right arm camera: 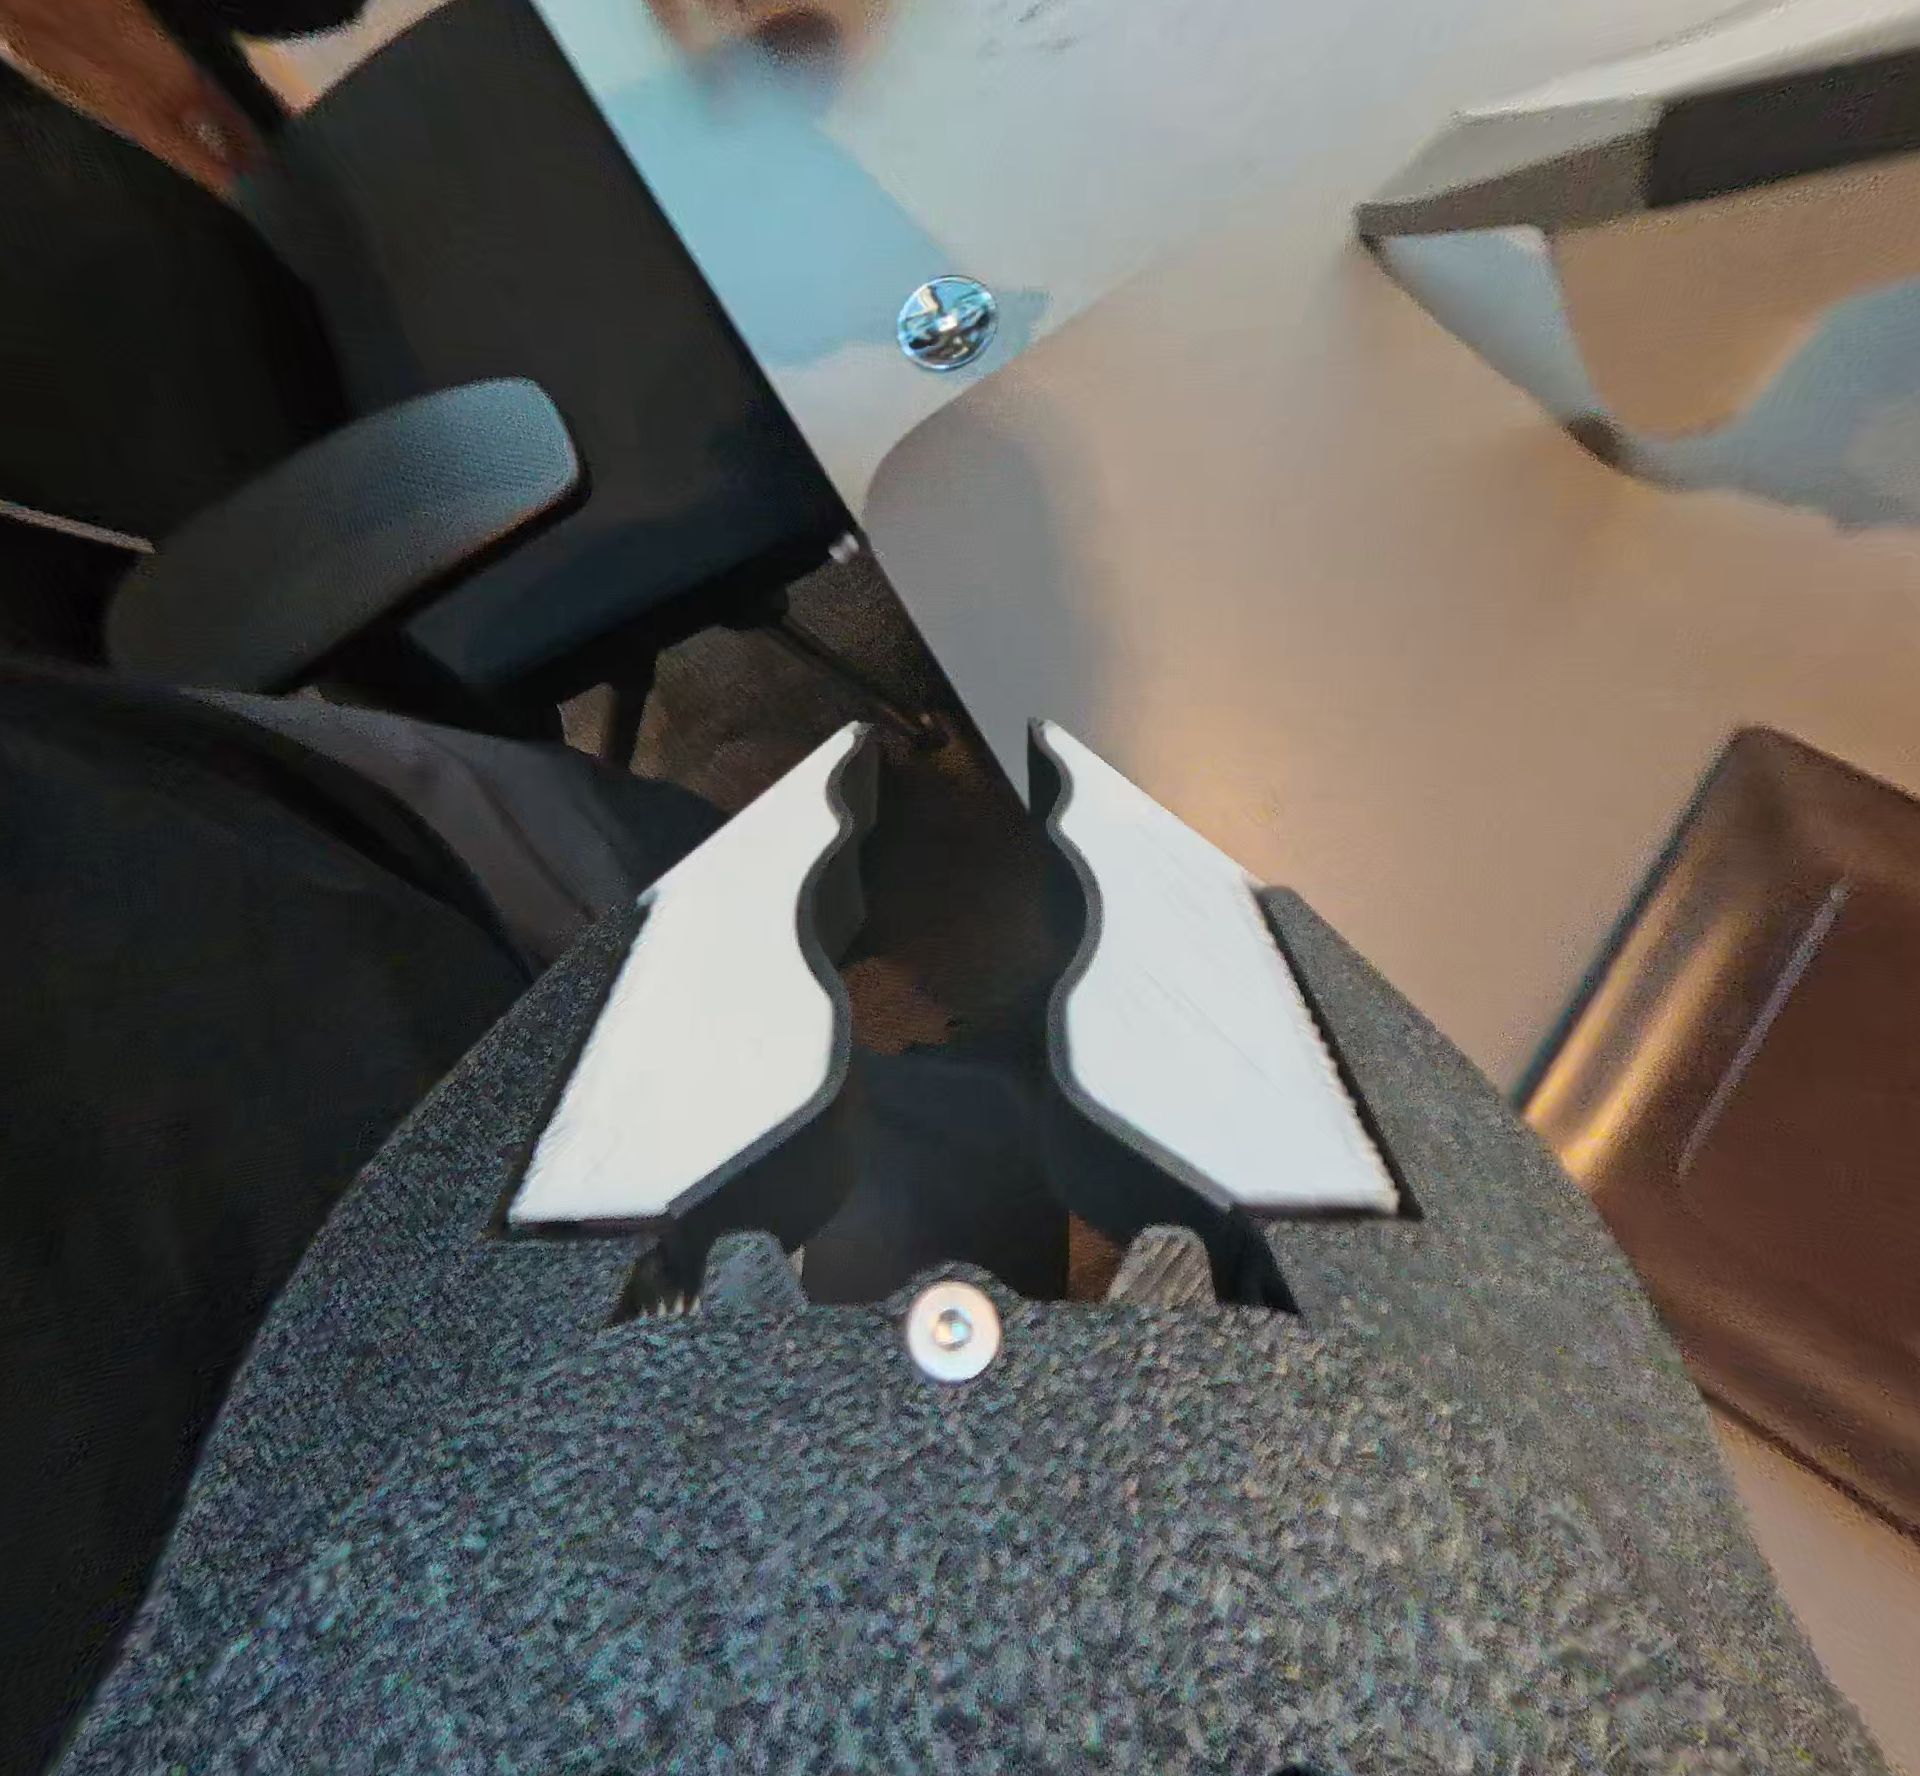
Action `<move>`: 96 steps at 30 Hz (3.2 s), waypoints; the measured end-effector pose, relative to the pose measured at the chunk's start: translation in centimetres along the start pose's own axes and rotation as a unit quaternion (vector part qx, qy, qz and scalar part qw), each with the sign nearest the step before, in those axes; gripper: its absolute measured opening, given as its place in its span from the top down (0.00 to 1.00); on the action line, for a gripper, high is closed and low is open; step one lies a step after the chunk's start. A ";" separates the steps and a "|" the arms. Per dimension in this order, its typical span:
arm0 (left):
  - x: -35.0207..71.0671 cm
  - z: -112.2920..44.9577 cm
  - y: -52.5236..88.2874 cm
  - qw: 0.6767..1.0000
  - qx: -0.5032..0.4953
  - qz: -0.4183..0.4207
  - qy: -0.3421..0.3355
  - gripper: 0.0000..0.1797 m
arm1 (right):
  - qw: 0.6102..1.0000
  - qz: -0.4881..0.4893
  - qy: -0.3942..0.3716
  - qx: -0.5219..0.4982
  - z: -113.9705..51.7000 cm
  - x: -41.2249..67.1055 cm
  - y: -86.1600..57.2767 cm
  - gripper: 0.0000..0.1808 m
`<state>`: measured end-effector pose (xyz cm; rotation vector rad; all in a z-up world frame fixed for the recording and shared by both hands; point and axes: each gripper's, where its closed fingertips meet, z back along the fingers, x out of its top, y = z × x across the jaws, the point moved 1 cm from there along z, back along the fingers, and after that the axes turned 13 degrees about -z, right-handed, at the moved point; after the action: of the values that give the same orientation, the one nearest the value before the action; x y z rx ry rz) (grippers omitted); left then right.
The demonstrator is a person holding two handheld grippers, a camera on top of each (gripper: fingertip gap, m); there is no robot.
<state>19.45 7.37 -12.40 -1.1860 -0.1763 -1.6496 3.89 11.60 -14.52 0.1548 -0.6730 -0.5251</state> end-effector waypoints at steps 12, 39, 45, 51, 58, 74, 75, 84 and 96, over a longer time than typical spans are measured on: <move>-4.8 6.3 -7.1 0.983 0.147 0.086 -0.062 0.99 | 0.978 0.167 0.078 0.100 -0.3 -7.2 -0.6 0.85; -24.0 19.8 -30.5 0.992 0.106 -0.036 -0.051 0.99 | 0.990 0.126 0.063 -0.030 7.8 -25.1 14.9 0.73; -31.5 22.4 -35.2 0.978 0.201 0.035 -0.036 0.99 | 0.981 0.144 0.121 0.052 5.5 -29.1 15.8 0.72; -37.7 19.7 -40.5 0.936 0.283 0.196 -0.070 0.99 | 0.944 0.196 0.226 0.137 2.6 -36.0 17.0 0.75; -45.7 16.7 -46.5 0.895 0.334 0.282 -0.095 1.00 | 0.881 0.312 0.307 0.179 0.8 -41.9 20.2 0.79; -79.4 6.8 -41.7 0.787 0.414 0.436 -0.139 1.00 | 0.856 0.334 0.379 0.109 -38.9 -71.3 21.0 0.87; -80.2 7.5 -41.4 0.789 0.421 0.427 -0.135 1.00 | 0.862 0.329 0.372 0.101 -41.1 -72.2 20.8 0.87; -82.7 14.4 -38.1 0.769 0.469 0.400 -0.168 1.00 | 0.854 0.389 0.327 0.108 -51.7 -76.7 21.7 0.89; -82.3 14.1 -37.6 0.777 0.455 0.395 -0.182 1.00 | 0.848 0.412 0.311 0.125 -52.8 -78.3 20.5 0.96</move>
<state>-5.12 86.09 -52.27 -0.6248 -0.5619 -0.4246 -5.96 67.65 -92.65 0.2471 -0.1153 0.4491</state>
